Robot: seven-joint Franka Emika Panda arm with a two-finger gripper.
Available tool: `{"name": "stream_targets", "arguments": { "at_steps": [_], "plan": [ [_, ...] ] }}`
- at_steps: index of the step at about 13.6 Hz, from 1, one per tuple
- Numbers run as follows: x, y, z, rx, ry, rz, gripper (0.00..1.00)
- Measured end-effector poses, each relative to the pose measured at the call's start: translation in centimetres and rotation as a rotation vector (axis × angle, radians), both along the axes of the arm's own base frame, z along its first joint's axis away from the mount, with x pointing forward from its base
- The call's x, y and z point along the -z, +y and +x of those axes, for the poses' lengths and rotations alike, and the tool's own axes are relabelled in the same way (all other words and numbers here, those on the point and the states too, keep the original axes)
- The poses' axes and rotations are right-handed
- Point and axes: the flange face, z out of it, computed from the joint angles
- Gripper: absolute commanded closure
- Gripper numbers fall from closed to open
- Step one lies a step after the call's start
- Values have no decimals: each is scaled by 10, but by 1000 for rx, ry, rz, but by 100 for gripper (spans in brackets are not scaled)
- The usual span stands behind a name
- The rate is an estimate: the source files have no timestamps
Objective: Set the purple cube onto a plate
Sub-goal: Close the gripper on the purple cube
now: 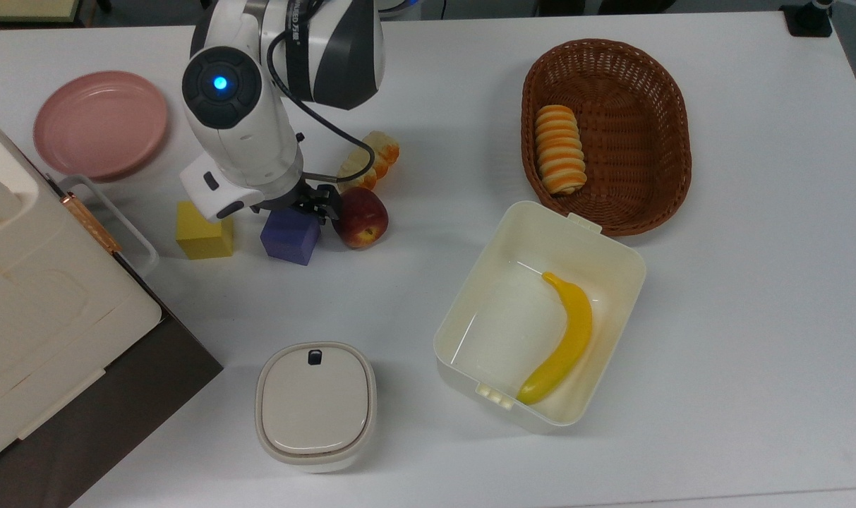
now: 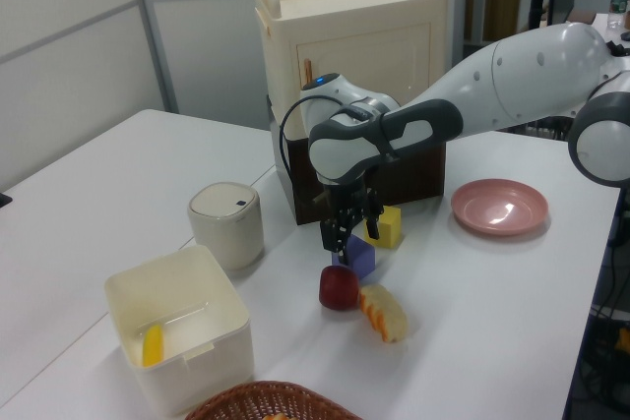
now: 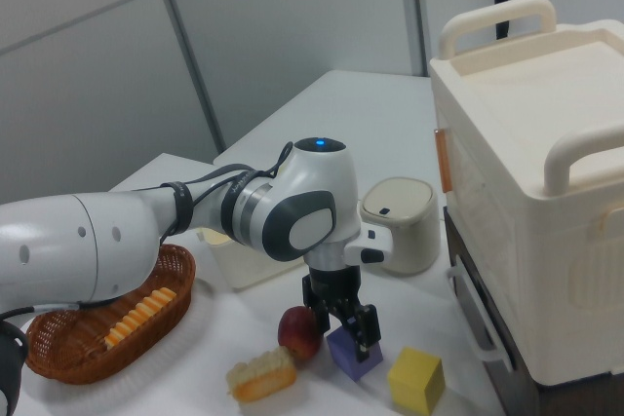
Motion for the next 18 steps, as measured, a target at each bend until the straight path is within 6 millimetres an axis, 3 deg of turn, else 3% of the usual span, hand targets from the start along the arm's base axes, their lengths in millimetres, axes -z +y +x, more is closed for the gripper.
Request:
{"name": "stream_targets", "arguments": {
  "at_steps": [6, 8, 11, 12, 15, 18],
  "plan": [
    [9, -1, 5, 3, -26, -8, 3],
    [12, 0, 7, 13, -35, -11, 18],
    [19, 0, 9, 14, -43, -12, 56],
    [23, 1, 10, 13, -42, -13, 59],
    [22, 0, 10, 12, -44, -15, 62],
    [4, -8, 6, 0, -38, -35, 62]
  ]
}}
